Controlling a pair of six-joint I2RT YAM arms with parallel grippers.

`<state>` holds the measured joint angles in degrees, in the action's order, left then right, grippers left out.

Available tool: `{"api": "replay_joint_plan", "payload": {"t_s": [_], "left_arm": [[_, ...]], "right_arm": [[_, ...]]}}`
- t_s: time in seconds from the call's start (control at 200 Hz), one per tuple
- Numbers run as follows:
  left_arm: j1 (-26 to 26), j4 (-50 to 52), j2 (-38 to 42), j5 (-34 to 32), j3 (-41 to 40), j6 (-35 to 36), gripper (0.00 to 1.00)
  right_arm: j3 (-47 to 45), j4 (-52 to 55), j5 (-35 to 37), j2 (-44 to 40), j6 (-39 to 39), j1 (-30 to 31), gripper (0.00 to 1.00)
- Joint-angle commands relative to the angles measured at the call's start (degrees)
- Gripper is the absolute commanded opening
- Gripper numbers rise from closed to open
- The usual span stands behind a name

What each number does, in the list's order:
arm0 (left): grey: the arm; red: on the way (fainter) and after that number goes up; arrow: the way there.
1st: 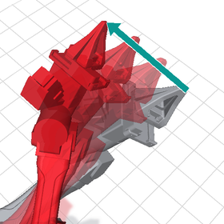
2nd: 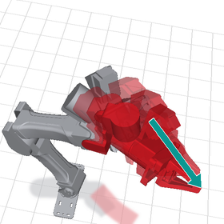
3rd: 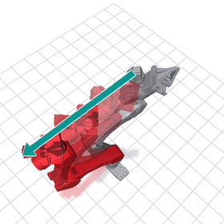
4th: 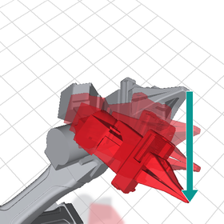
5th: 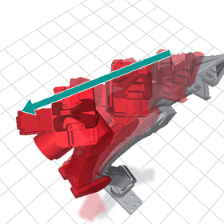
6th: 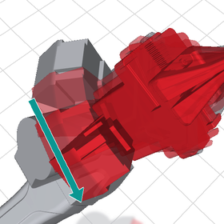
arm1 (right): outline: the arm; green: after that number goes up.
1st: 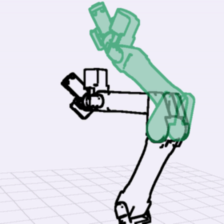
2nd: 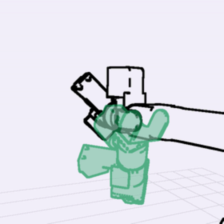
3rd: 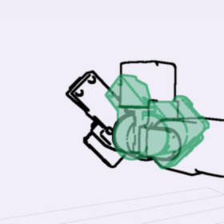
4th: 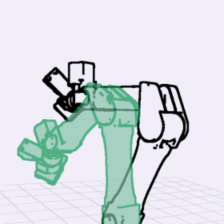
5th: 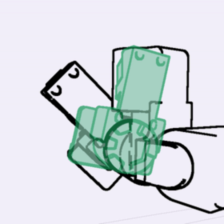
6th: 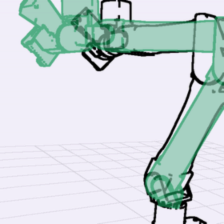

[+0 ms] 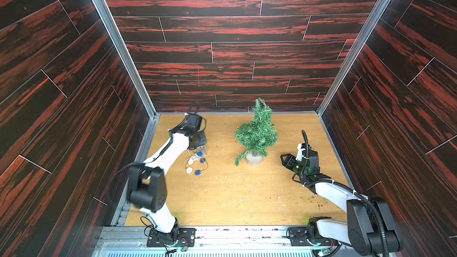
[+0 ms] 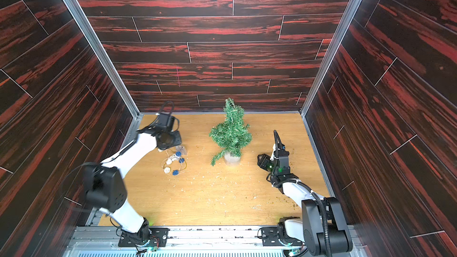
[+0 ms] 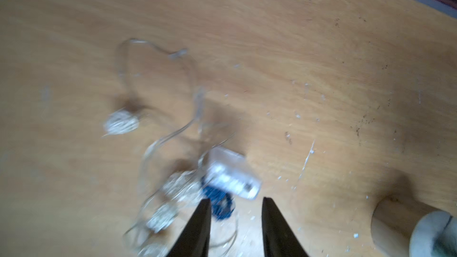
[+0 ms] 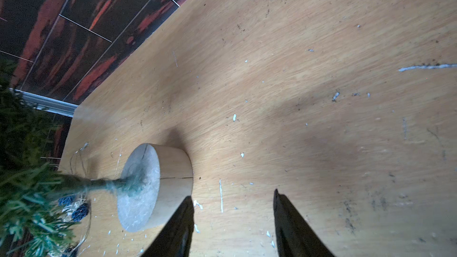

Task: Remove string lights from the small christmas tree
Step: Place the light string at the center of the board.

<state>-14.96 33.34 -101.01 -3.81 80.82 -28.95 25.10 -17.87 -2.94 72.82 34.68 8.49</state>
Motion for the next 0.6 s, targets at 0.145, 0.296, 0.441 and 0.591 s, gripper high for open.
{"api": "replay_joint_plan", "payload": {"t_s": [0.145,0.296,0.441,0.591], "left_arm": [[-1.48,-1.53,-7.34,0.69,5.84,-0.19,0.35],[-1.71,-1.10,-7.83,-1.03,3.05,-0.10,0.31],[-2.25,-4.14,-3.27,-1.77,-4.92,-1.67,0.30],[-2.61,-6.74,4.25,-1.80,-13.47,-4.02,0.30]], "right_arm": [[0.65,0.22,-0.45,-0.52,0.09,-0.23,0.55],[0.48,-0.19,-1.27,-0.77,0.39,-0.24,0.55],[0.47,-1.25,-2.97,-0.11,1.25,-0.23,0.55],[0.82,-1.60,-4.09,1.00,1.62,-0.23,0.55]]}}
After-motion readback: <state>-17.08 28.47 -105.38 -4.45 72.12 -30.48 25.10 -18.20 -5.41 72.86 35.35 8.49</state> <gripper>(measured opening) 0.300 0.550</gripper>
